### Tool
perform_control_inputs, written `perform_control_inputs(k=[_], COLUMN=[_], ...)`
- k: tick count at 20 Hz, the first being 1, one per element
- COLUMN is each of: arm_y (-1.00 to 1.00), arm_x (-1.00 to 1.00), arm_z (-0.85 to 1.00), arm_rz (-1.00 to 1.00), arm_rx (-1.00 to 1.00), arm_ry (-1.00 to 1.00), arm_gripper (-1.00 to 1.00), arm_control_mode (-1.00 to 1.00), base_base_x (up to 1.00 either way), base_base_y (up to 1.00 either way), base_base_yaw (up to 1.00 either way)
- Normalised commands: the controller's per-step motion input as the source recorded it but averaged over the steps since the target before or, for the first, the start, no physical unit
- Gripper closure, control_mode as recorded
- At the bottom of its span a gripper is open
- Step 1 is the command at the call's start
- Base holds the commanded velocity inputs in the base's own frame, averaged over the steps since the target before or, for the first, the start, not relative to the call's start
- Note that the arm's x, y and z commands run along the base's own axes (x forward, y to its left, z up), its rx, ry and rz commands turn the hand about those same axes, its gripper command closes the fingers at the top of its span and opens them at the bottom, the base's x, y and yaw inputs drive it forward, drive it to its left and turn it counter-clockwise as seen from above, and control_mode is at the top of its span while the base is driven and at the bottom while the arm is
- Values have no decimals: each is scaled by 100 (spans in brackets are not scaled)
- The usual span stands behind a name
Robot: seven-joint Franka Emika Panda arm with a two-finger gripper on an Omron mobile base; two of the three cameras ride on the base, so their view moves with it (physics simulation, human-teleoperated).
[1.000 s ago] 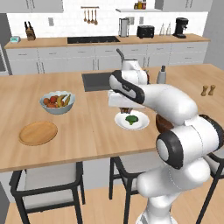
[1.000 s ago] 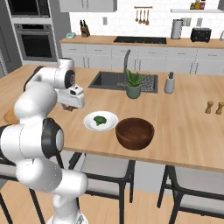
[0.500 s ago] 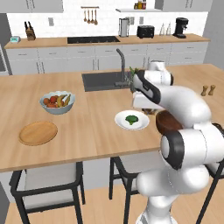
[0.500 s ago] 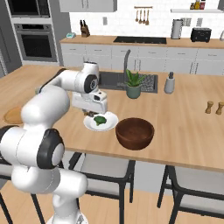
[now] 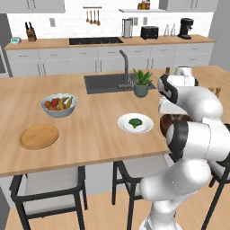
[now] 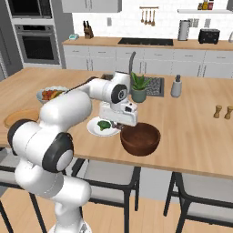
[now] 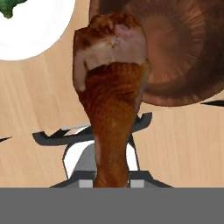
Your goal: Pick the chicken drumstick and broccoli from their plates and place them in the bowl. Then put the bowl in the fridge.
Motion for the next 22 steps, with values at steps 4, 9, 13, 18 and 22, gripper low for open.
perform_control_inputs(k=[4,9,13,18,22], arm_y=[-83,-56,-36,-6,0], arm_x=[3,20,33,44,56], arm_z=[-80,-25,-21,-31,-30], arm_rz=[0,0,0,0,0], arm_rx=[-6,0,0,0,0], arm_ry=[0,0,0,0,0], arm_gripper=[100,100,100,100,100], arm_control_mode=[-100,-100,-100,-100,-100], base_base_x=[0,0,0,0,0], base_base_y=[0,0,0,0,0], base_base_yaw=[0,0,0,0,0])
